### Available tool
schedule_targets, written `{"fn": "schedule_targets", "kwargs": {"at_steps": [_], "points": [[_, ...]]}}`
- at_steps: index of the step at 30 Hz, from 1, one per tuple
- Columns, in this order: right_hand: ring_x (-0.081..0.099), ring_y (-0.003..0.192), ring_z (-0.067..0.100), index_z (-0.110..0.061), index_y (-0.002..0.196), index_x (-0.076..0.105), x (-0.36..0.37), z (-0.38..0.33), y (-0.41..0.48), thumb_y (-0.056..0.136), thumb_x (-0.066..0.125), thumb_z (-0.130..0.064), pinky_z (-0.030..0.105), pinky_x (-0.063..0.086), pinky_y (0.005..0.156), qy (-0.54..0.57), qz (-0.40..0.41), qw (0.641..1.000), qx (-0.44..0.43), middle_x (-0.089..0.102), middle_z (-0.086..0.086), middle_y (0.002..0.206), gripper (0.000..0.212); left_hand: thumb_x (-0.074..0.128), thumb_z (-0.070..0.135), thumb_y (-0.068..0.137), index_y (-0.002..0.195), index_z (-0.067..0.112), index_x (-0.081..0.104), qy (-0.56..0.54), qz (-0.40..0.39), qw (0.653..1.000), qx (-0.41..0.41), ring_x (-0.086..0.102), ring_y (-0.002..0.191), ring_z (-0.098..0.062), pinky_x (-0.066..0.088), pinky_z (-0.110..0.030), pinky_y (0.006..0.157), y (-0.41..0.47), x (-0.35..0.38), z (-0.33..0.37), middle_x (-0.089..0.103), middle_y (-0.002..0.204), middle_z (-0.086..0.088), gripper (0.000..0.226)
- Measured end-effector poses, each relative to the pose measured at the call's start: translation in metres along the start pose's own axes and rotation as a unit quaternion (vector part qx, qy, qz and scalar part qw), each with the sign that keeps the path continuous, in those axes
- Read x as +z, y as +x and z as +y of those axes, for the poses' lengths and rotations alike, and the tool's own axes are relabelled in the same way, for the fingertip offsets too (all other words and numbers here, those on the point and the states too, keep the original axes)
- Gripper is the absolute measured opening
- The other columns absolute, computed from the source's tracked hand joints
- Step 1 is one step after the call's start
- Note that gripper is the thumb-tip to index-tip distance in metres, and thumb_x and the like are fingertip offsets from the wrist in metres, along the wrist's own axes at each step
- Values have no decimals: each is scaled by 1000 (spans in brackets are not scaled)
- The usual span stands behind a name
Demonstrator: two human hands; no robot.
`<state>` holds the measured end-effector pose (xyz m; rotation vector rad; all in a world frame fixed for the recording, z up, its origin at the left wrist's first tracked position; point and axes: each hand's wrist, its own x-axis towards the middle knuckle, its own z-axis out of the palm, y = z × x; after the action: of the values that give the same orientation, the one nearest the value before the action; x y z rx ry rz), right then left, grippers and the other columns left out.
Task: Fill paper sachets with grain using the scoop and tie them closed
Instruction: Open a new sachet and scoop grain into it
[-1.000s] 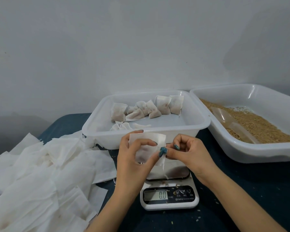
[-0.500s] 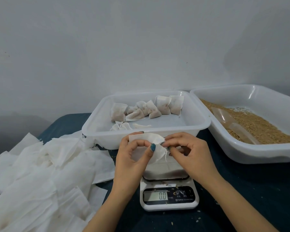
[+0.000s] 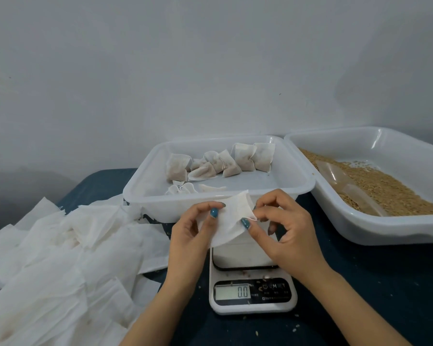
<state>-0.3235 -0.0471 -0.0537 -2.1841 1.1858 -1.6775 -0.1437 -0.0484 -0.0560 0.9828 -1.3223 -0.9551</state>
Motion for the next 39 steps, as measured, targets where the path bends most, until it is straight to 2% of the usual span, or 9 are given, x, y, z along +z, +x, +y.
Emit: {"fn": "schedule_targets", "kwargs": {"at_steps": [8, 13, 16, 21, 24, 28, 31, 35, 39], "points": [[61, 86, 19, -10, 102, 71, -2, 2, -2, 78, 71, -48, 33, 54, 60, 47, -83, 995, 31, 68, -3, 96, 45, 58, 10, 97, 98, 26, 74, -66, 10, 996, -55, 64, 90, -14, 53, -29, 80, 5, -2, -3, 73, 100, 0, 23], [60, 92, 17, -5, 109, 74, 1, 11, -3, 76, 82, -31, 30, 55, 62, 53, -74, 996, 24, 69, 3, 100, 42, 56, 9, 98, 94, 27, 74, -76, 16, 995, -63, 64, 90, -18, 52, -36, 84, 5, -1, -2, 73, 100, -4, 26], [59, 92, 16, -6, 109, 75, 2, 13, -3, 77, 81, -29, 29, 54, 62, 52, -66, 996, 15, 70, 2, 96, 40, 54, 32, 100, 98, 31, 71, -53, 27, 997, -40, 64, 92, -19, 53, -29, 81, 3, -1, 2, 71, 103, 1, 17], [58, 86, 12, -10, 102, 77, 0, 10, -1, 85, 69, -43, 29, 52, 68, 19, -60, 998, -26, 67, -13, 88, 38, 49, 76, 82, 130, 40, 51, 224, -76, 960, 147, 47, 127, -5, 38, -13, 98, 1, -16, 9, 50, 134, 21, 60], [56, 86, 9, -15, 98, 77, -1, 8, -1, 95, 57, -46, 27, 50, 67, 6, -73, 996, -52, 62, -18, 84, 37, 65, 71, 70, 139, 45, 39, 324, -165, 921, 139, 44, 128, 6, 35, -9, 100, 1, -18, 9, 48, 134, 30, 78], [56, 89, 10, -19, 92, 78, -1, 7, -1, 98, 53, -48, 32, 50, 68, -2, -69, 996, -56, 66, -15, 82, 38, 64, 56, 79, 131, 43, 44, 387, -174, 892, 155, 52, 108, 4, 44, -19, 90, 2, -17, 5, 58, 118, 24, 58], [56, 91, 12, -24, 83, 75, -1, 5, -1, 99, 49, -49, 37, 49, 70, 4, -77, 995, -62, 65, -16, 81, 40, 67, 38, 79, 125, 38, 48, 394, -167, 892, 144, 52, 104, 2, 44, -21, 85, 4, -20, 1, 58, 115, 23, 50], [57, 93, 15, -18, 75, 72, -1, 4, -1, 103, 38, -49, 38, 48, 71, 26, -69, 995, -61, 67, -13, 86, 54, 58, 43, 73, 116, 38, 48, 405, -155, 892, 129, 49, 97, 2, 42, -19, 76, 5, -21, -3, 56, 107, 22, 44], [58, 90, 18, -20, 93, 79, -8, 2, 3, 104, 37, -42, 32, 45, 75, 2, 4, 998, -65, 69, -7, 84, 49, 64, 37, 79, 108, 41, 44, 385, -141, 905, 114, 51, 93, 1, 39, -15, 69, 7, -23, -6, 55, 100, 25, 36]]}}
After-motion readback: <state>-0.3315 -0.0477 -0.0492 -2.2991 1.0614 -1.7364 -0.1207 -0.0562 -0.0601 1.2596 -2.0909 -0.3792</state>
